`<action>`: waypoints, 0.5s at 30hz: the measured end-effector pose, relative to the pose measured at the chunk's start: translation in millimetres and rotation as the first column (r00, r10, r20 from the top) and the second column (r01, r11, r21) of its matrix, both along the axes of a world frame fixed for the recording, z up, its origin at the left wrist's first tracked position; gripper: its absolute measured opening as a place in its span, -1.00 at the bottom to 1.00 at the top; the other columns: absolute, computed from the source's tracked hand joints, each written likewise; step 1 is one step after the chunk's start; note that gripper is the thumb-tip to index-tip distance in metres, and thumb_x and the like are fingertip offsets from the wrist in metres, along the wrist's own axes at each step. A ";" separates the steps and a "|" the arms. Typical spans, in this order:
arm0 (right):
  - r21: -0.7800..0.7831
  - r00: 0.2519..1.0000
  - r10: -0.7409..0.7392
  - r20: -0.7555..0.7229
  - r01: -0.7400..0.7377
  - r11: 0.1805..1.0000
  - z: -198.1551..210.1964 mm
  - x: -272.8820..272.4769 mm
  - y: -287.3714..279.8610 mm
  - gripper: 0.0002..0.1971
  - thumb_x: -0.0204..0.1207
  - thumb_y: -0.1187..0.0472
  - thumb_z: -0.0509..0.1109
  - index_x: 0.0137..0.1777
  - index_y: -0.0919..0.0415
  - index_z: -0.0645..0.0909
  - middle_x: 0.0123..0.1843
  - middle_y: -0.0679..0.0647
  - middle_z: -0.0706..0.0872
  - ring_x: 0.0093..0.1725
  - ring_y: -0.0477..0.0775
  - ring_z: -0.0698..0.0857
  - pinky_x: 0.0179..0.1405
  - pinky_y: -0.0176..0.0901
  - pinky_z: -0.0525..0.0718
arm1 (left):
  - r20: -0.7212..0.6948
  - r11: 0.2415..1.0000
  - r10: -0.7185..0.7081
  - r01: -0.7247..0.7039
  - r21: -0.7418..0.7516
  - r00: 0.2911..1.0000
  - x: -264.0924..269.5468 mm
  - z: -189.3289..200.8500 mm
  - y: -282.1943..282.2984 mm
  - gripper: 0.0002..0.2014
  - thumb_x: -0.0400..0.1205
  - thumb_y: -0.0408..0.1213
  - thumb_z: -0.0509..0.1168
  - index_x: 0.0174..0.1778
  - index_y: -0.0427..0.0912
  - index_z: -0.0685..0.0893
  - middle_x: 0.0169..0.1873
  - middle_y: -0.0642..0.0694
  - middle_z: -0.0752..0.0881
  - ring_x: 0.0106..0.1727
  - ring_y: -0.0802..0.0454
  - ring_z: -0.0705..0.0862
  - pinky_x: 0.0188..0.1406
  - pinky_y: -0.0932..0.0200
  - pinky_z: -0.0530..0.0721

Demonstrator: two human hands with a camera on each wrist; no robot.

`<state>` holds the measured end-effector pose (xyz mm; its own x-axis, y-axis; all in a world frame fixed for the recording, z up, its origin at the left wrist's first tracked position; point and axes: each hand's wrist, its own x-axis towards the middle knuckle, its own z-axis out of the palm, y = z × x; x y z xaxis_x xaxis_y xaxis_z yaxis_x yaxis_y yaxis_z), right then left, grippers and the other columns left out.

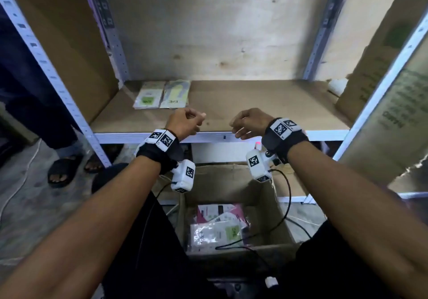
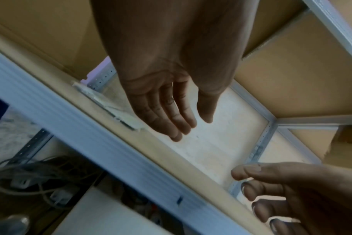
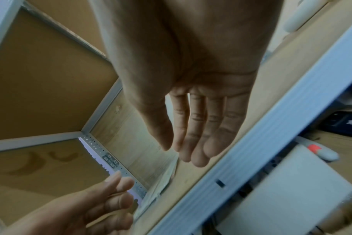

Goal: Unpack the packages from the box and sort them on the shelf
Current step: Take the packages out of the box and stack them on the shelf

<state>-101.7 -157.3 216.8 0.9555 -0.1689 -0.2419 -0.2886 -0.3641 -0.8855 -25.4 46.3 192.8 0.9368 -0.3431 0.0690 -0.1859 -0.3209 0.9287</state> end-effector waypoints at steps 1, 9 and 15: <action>-0.010 1.000 0.004 -0.015 -0.004 1.000 -9.7 -10.3 -2.6 -0.97 0.64 0.37 0.33 -0.01 0.32 0.60 -0.22 0.23 0.70 -0.35 0.12 0.67 -0.44 -0.25 0.66 | -0.026 1.000 -0.017 0.018 0.006 1.000 -10.3 -10.6 -3.3 -0.82 0.64 -0.21 0.41 -0.23 -0.18 0.65 -0.35 -0.16 0.69 -0.42 -0.01 0.64 -0.35 0.18 0.66; 0.000 0.976 0.051 -0.213 -0.052 0.999 -94.4 -48.4 -21.4 -0.90 0.63 0.36 0.34 -0.12 0.25 0.62 -0.22 0.23 0.73 -0.36 0.11 0.70 -0.48 -0.25 0.65 | -0.149 0.969 -0.057 0.090 0.228 0.987 -45.0 -99.3 -19.4 -0.80 0.61 -0.16 0.45 -0.27 -0.18 0.69 -0.32 -0.23 0.78 -0.39 -0.06 0.72 -0.31 0.18 0.77; -0.018 0.946 0.083 -0.314 -0.093 0.996 -154.5 -43.5 -31.4 -0.88 0.64 0.36 0.34 0.11 0.38 0.62 -0.21 0.21 0.75 -0.35 0.05 0.68 -0.38 -0.21 0.68 | -0.288 0.907 -0.084 0.192 0.374 0.954 -39.1 -171.3 -33.3 -0.78 0.65 -0.20 0.40 -0.29 -0.20 0.69 -0.39 -0.15 0.75 -0.41 -0.07 0.67 -0.21 0.06 0.76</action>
